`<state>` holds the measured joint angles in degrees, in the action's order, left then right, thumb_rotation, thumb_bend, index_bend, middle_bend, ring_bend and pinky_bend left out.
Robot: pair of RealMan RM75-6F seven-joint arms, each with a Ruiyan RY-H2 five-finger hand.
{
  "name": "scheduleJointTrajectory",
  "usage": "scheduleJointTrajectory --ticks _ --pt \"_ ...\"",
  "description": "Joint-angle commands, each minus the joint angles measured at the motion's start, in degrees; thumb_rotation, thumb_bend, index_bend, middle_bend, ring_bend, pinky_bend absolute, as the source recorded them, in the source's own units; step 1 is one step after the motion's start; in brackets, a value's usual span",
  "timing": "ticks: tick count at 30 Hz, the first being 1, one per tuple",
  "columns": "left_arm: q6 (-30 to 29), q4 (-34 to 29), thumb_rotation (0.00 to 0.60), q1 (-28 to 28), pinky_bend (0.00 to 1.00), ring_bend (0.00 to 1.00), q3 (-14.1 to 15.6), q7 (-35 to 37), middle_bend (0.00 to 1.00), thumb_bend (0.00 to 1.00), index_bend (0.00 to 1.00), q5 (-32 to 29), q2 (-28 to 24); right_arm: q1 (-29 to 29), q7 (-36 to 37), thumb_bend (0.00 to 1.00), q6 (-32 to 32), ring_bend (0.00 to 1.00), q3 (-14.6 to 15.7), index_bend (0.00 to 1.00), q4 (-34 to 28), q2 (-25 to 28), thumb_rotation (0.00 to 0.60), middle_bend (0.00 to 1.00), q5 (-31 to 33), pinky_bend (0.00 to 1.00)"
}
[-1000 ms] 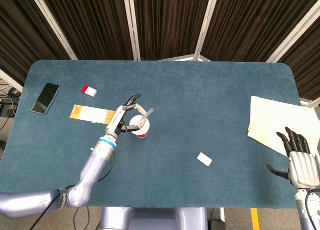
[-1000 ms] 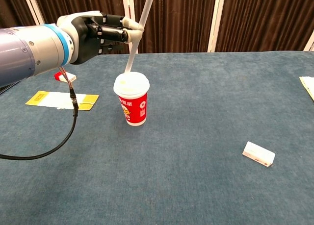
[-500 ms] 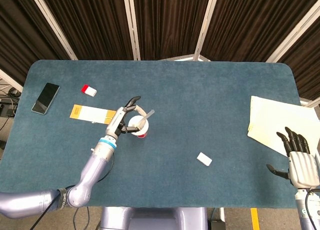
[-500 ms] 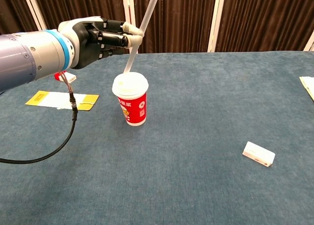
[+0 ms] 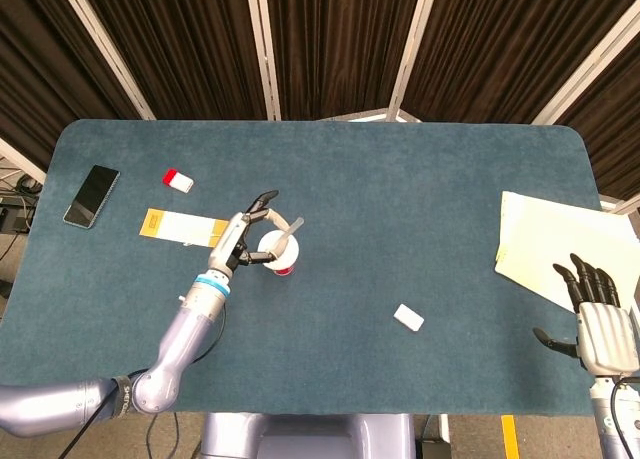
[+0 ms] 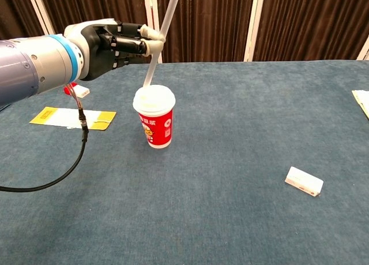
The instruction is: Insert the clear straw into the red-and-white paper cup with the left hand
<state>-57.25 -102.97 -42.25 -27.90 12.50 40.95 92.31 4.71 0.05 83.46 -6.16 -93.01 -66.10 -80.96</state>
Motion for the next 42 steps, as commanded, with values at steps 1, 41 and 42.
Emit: scheduleJointTrajectory --ticks 1,41,42 --pt "0.3 0.01 0.6 0.14 0.0 0.0 0.28 0.24 0.04 0.44 0.57 0.03 -0.03 -0.01 -0.09 0.12 0.05 0.0 0.0 0.11 -0.06 0.0 0.6 0.0 -0.04 0.0" --pt "3.99 5.66 0.6 3.04 0.0 0.0 3.51 7.5 0.0 0.37 0.41 9.52 0.17 -0.01 -0.06 0.12 -0.82 0.0 -0.07 0.11 -0.87 0.26 0.6 0.0 1.14 0.0" --pt "3.93 5.55 0.6 3.15 0.0 0.0 3.47 7.63 0.0 0.37 0.41 9.72 0.04 -0.01 -0.08 0.12 -0.81 0.0 -0.07 0.11 -0.87 0.24 0.6 0.0 1.15 0.0"
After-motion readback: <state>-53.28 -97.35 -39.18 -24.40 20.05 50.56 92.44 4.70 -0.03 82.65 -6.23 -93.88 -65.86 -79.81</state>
